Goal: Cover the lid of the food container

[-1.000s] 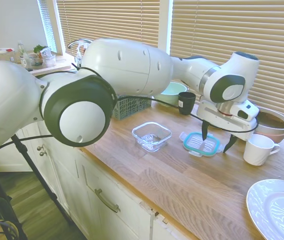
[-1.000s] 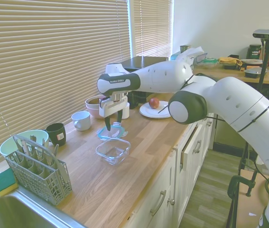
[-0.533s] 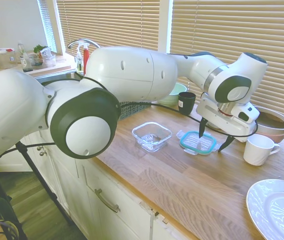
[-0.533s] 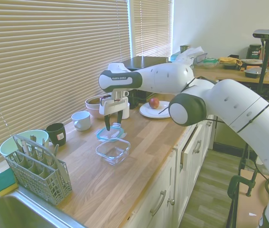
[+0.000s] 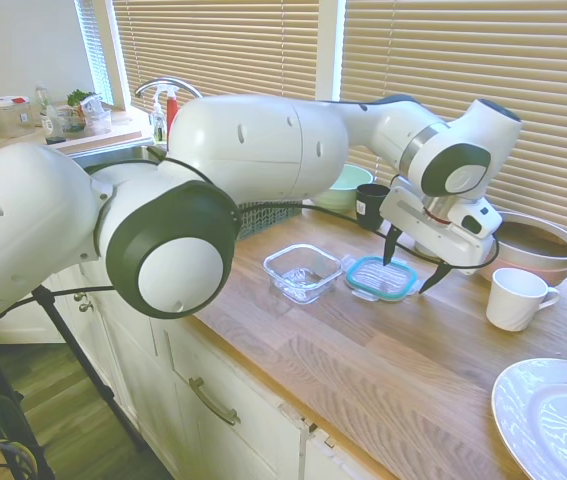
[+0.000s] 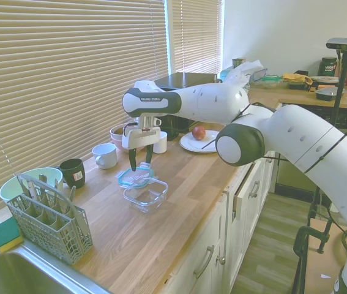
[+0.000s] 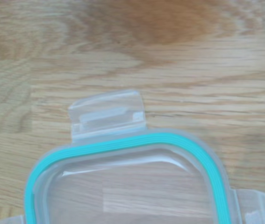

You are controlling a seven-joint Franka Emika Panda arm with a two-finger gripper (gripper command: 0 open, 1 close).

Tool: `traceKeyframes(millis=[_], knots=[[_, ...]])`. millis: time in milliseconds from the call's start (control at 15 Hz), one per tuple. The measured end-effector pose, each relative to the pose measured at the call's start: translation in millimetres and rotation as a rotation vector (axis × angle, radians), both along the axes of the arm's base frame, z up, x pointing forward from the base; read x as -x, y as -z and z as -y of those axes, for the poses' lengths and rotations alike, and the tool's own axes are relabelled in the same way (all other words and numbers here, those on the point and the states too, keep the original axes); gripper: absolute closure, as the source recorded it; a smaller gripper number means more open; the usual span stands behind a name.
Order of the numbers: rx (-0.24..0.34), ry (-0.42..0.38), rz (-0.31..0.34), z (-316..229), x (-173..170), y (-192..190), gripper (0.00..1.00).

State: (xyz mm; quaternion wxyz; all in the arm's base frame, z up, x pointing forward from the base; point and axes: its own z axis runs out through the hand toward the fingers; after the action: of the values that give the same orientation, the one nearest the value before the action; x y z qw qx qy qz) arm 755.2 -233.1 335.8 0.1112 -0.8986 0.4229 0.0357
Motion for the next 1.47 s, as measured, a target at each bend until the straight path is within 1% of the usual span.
traceKeyframes(millis=[333,400,667,1467], knots=[[-0.003,0.021,-0.013,-9,-3,6,0.00],[-0.003,0.025,-0.014,-9,-4,7,1.00],[-0.005,0.037,-0.018,-10,-4,6,1.00],[-0.010,0.041,-0.033,-8,-3,12,1.00]])
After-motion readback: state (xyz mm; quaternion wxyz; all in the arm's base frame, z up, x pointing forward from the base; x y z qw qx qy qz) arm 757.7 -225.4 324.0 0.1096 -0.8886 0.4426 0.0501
